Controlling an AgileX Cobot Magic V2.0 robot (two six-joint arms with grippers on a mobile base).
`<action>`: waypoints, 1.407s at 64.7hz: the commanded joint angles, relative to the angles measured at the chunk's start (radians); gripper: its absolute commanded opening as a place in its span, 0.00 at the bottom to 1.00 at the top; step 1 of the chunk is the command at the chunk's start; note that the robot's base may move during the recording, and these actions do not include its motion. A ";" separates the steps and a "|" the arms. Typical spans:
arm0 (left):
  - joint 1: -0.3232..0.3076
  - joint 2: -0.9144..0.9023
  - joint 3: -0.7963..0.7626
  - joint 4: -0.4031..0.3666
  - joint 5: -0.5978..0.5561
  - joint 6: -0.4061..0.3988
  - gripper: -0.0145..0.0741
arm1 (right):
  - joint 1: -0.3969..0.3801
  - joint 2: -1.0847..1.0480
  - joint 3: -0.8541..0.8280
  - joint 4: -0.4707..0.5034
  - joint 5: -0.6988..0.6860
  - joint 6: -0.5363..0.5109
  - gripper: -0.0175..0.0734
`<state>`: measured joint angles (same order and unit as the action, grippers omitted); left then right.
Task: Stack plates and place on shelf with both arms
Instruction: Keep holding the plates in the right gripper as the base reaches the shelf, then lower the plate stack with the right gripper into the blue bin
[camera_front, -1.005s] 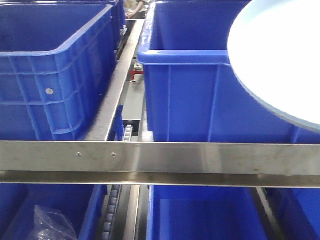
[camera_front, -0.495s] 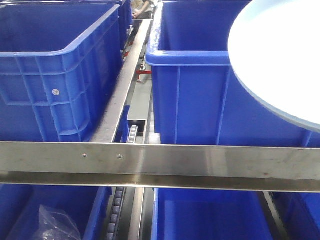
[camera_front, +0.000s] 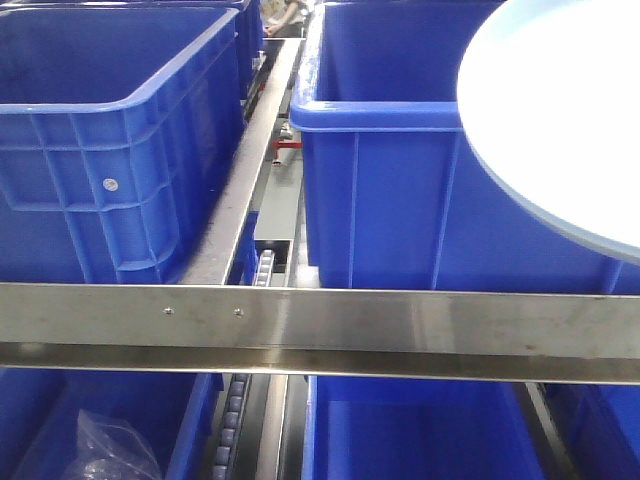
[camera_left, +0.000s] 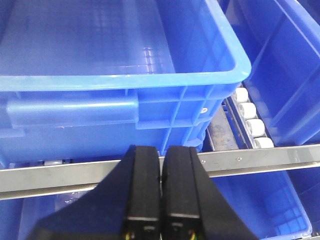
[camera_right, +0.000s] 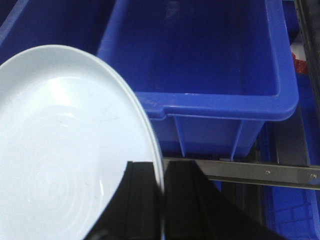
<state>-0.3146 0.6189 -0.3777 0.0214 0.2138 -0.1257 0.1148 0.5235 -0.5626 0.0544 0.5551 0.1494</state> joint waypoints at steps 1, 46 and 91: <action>0.002 -0.001 -0.031 0.000 -0.079 -0.006 0.26 | -0.008 0.004 -0.032 0.005 -0.087 -0.003 0.25; 0.002 -0.001 -0.031 0.000 -0.079 -0.006 0.26 | -0.009 0.537 -0.340 0.006 -0.609 -0.003 0.25; 0.002 -0.001 -0.031 0.000 -0.079 -0.006 0.26 | -0.024 0.521 -0.354 0.006 -0.544 -0.003 0.68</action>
<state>-0.3146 0.6189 -0.3777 0.0214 0.2138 -0.1257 0.1064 1.1496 -0.9479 0.0601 0.0932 0.1494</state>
